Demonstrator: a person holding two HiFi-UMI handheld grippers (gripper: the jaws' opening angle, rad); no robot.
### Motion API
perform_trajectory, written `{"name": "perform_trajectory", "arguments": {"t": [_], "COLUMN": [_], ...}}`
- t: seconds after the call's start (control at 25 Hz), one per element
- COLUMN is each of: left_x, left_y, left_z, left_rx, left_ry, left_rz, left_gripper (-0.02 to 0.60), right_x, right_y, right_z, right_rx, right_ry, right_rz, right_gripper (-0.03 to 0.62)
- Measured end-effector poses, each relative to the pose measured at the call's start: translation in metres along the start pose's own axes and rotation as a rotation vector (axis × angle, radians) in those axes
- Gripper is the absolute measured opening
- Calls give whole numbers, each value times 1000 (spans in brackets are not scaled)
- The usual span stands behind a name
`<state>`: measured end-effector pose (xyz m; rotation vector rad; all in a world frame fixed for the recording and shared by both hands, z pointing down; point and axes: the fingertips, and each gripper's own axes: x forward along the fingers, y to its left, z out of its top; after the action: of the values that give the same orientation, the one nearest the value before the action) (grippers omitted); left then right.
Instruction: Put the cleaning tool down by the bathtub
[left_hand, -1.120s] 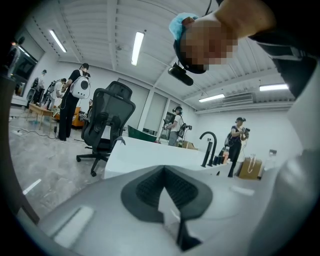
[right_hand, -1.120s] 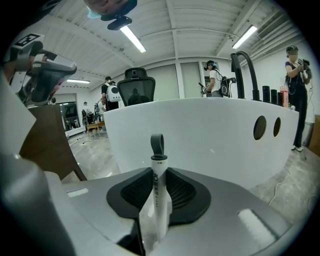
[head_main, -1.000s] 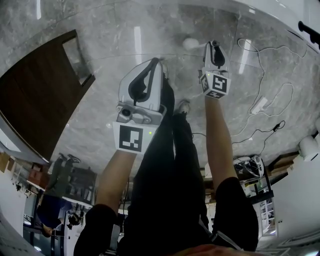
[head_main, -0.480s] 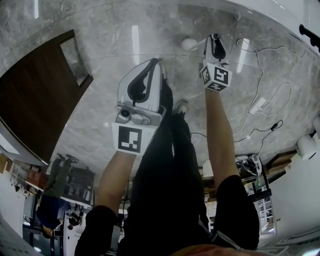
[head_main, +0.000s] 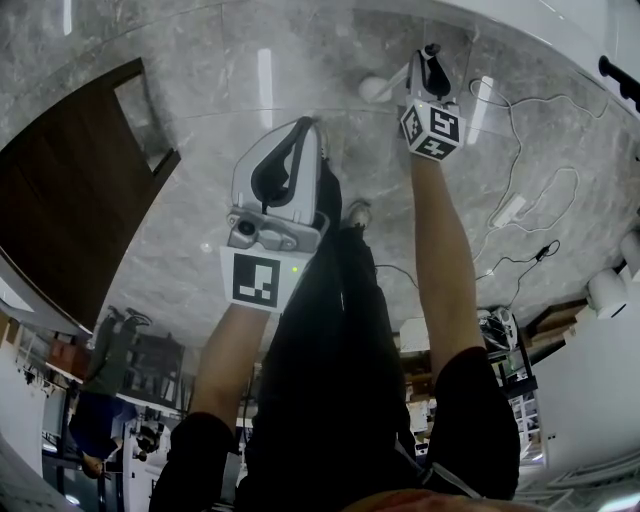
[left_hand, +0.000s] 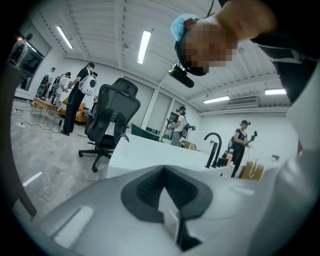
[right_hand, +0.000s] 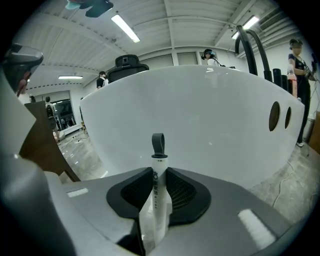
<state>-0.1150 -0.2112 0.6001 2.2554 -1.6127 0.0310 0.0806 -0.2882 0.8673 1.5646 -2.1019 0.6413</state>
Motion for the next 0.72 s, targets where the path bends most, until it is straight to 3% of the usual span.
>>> {"name": "perform_trajectory", "arguments": {"t": [0.72], "left_x": [21], "left_y": [21], "left_z": [-8], "left_rx": [-8], "left_ry": [27], "left_rz": [7], "left_gripper": [8], "right_x": [53], "right_y": [-7], "right_z": [1], "right_rx": [18], "right_ry": [52], "right_rz": [-6], "right_gripper": [87]}}
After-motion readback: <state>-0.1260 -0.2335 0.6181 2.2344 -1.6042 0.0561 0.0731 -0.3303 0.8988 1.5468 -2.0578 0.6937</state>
